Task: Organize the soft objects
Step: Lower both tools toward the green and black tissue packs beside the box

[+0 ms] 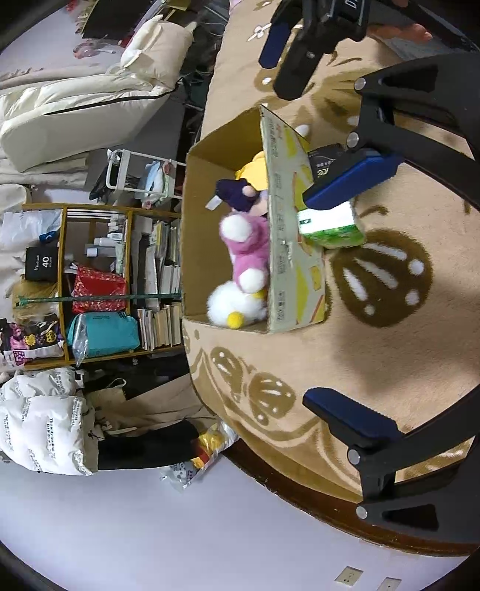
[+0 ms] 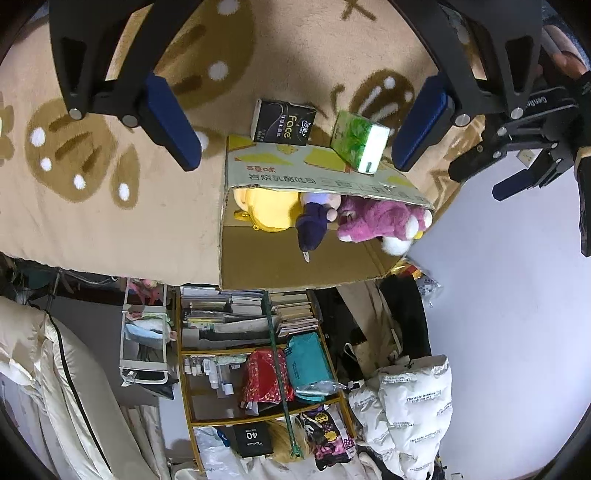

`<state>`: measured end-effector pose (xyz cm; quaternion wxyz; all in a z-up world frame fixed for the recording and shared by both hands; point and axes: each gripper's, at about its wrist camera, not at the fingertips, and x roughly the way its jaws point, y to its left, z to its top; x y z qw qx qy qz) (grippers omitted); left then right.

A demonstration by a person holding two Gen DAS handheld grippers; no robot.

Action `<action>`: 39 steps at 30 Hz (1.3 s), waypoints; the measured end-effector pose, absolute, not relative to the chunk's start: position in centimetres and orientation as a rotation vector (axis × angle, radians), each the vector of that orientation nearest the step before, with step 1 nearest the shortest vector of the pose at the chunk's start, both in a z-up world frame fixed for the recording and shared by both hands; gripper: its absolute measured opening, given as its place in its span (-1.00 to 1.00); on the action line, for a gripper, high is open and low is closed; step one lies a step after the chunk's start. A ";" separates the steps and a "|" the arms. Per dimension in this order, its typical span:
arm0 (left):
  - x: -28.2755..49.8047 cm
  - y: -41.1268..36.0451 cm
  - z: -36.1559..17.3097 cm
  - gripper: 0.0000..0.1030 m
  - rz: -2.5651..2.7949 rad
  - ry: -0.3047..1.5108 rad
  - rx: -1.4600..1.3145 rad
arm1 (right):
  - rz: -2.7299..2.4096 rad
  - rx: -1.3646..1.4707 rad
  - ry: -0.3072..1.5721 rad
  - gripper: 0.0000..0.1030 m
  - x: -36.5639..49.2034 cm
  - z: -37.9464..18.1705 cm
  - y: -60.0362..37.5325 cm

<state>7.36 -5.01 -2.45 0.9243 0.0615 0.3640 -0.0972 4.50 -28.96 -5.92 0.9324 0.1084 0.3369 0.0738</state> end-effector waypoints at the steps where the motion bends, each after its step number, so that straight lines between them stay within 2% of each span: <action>1: 7.3 -5.1 -2.7 0.87 -0.199 0.747 0.129 | 0.150 0.224 0.692 1.00 4.6 -6.0 -29.0; 39: 11.3 -11.0 -9.9 0.87 -0.293 0.852 0.285 | 0.100 0.342 0.919 1.00 10.4 -11.5 -31.4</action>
